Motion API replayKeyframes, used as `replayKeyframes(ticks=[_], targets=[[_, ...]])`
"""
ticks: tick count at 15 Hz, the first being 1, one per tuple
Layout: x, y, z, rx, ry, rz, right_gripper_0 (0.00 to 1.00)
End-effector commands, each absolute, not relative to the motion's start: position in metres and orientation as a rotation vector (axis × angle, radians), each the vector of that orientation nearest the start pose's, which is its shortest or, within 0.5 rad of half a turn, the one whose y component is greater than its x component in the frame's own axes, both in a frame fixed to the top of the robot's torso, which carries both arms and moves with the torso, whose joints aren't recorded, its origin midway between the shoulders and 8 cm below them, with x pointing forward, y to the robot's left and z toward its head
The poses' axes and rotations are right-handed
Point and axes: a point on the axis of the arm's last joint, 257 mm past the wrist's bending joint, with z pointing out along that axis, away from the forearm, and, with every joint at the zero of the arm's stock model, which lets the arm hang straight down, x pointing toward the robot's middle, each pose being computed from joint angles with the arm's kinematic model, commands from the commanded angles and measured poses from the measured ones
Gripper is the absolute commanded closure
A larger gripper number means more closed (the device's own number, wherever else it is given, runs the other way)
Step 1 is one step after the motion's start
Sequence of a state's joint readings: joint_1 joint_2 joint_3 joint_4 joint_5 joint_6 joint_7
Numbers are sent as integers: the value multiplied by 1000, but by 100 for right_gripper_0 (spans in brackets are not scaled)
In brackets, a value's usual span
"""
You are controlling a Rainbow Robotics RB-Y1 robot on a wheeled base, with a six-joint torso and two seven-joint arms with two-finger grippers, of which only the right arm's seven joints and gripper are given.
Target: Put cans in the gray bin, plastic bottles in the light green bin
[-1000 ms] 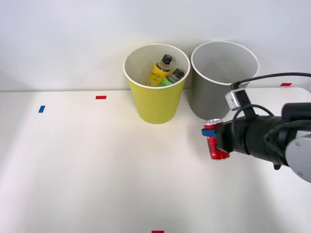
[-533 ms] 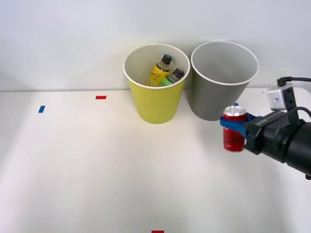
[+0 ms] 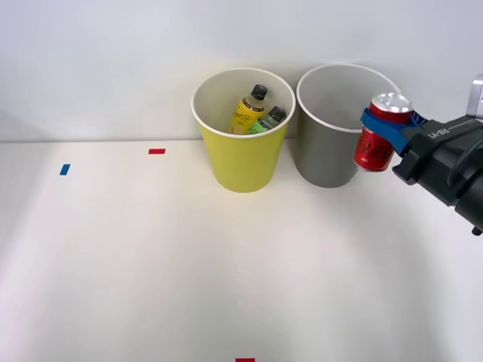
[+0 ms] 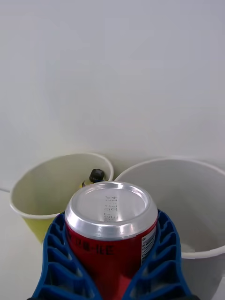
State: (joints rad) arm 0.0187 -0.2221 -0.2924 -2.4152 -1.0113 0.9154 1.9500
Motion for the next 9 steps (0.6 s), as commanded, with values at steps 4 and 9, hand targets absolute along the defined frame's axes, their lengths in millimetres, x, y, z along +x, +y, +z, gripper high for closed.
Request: replayKeyframes(ticks=[4, 9], targets=[[511, -192, 38, -200, 1452, 424, 100], [584, -205, 38, -144, 1497, 310, 100]])
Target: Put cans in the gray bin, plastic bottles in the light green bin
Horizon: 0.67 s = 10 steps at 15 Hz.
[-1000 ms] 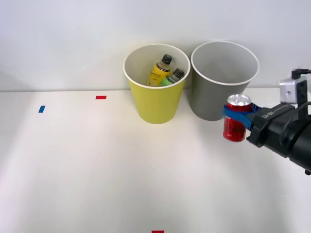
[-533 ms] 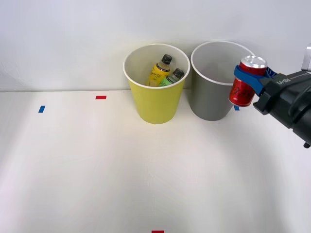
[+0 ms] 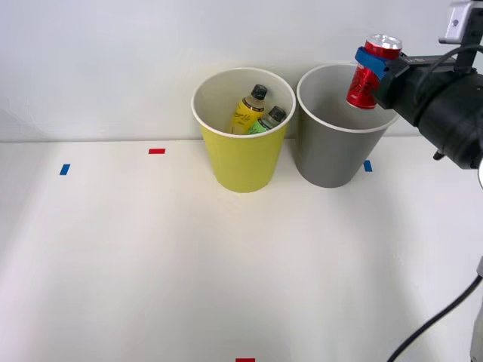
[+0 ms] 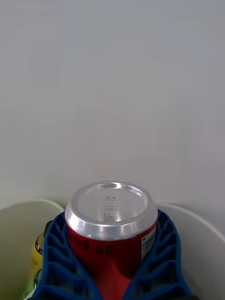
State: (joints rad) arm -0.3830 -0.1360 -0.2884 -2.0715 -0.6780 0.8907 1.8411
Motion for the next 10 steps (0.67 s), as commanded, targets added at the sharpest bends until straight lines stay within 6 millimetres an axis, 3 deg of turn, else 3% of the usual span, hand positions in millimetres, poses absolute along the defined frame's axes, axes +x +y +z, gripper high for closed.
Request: replayKeyframes(ticks=[1, 5, 10], targets=[[591, -204, 36, -137, 1502, 315, 100], [609, -205, 31, -140, 1516, 301, 100], [614, -200, 34, -161, 1520, 274, 100]])
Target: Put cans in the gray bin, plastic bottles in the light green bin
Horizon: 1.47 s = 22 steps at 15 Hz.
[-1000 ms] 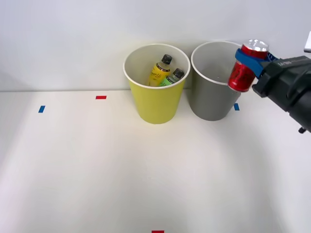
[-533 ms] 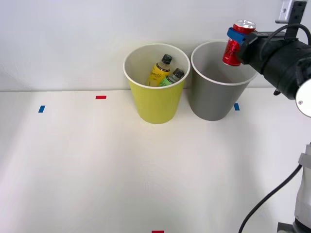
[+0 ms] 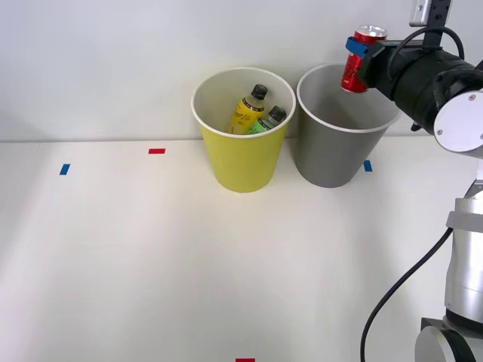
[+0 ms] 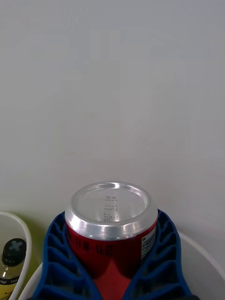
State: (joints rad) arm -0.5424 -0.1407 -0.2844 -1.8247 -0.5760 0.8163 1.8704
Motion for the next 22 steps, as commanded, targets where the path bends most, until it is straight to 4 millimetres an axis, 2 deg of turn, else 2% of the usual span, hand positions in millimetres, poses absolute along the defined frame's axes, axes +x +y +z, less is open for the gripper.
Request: replayKeyframes(ticks=[1, 7, 11, 12, 13, 14, 22], targets=[[615, -198, 35, -165, 1519, 273, 100], [614, -193, 38, -196, 1515, 259, 100], [619, -190, 33, -203, 1531, 261, 100], [619, -190, 32, -203, 1532, 261, 70], [619, -189, 32, -202, 1531, 266, 30], [619, -189, 32, -204, 1531, 263, 0], [617, -185, 38, -199, 1503, 287, 0]])
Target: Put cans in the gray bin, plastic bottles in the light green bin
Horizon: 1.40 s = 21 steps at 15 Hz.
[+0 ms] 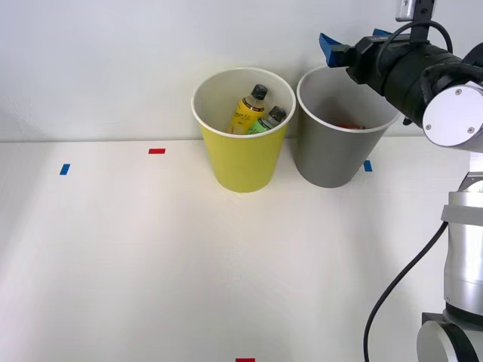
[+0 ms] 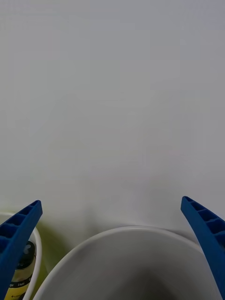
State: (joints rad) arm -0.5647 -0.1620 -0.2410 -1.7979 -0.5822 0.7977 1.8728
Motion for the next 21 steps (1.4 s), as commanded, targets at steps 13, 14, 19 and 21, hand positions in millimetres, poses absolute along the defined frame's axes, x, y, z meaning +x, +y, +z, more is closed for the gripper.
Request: replayKeyframes(ticks=[13, 14, 19, 21], targets=[[527, -210, 6, -11, 1174, 291, 0], [522, -214, 2, -4, 1160, 278, 0], [491, -245, -45, 21, 1204, 196, 0], [478, -258, -64, 30, 1222, 161, 0]])
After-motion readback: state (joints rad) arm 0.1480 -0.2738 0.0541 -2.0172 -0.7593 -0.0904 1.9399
